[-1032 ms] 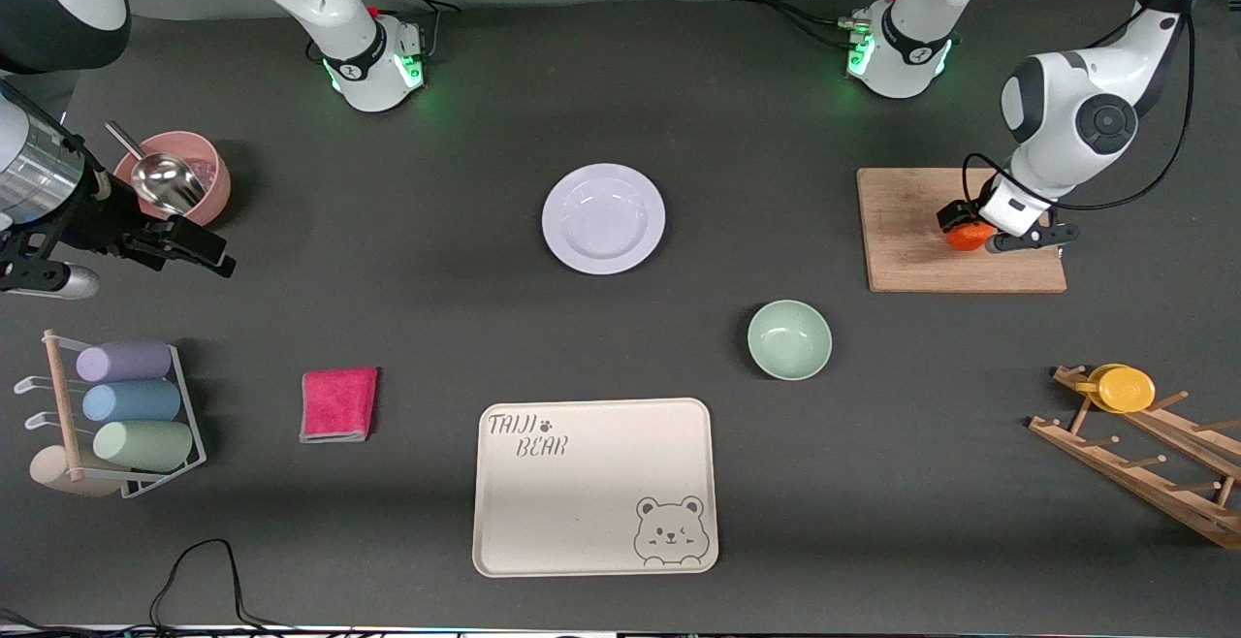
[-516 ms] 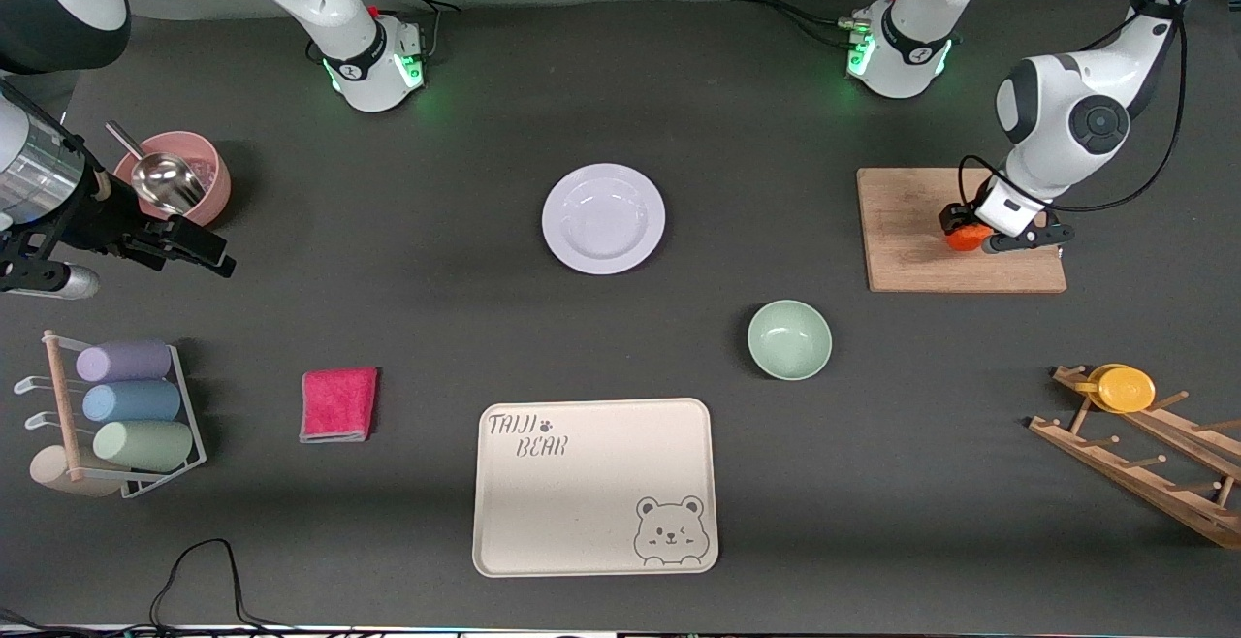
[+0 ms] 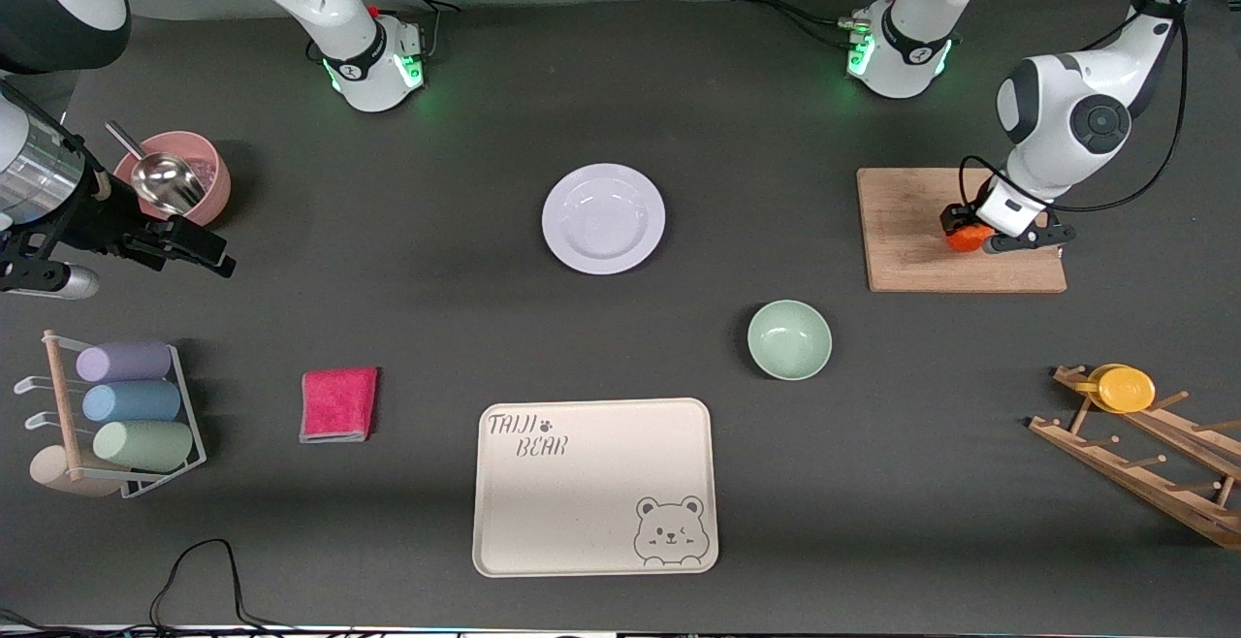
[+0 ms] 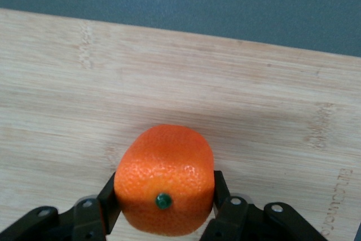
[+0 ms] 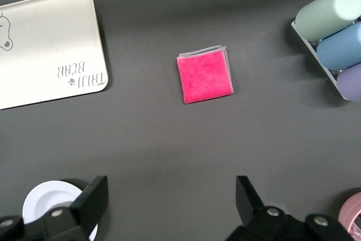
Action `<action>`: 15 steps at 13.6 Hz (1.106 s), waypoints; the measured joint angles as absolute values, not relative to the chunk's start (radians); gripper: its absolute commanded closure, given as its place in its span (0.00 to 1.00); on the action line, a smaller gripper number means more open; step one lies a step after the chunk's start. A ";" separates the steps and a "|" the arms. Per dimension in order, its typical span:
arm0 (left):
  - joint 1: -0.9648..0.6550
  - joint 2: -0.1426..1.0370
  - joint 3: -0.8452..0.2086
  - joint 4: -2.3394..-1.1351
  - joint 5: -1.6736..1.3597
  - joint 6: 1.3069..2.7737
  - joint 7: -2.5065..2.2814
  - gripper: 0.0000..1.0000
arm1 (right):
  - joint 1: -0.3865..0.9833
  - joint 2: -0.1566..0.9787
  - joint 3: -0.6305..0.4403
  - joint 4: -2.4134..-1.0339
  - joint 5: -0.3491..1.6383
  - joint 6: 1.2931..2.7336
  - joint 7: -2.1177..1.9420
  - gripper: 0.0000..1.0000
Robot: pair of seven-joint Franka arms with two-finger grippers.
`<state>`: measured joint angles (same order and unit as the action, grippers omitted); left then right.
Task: Place orange and plate with both arms
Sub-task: 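Lift the orange with the left gripper and carry it over the plate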
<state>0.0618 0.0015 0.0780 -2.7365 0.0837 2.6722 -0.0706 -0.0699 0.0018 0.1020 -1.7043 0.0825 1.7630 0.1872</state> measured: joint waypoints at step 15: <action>-0.037 -0.247 0.008 -1.953 0.058 1.525 -0.079 1.00 | -0.071 0.020 0.083 -1.707 0.082 1.761 0.192 0.00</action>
<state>-0.0369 -0.2471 0.0077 -1.9527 0.0584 1.5252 -0.0785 -0.0713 0.0201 0.0827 -1.7071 0.0823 1.7607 0.1920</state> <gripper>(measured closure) 0.335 0.000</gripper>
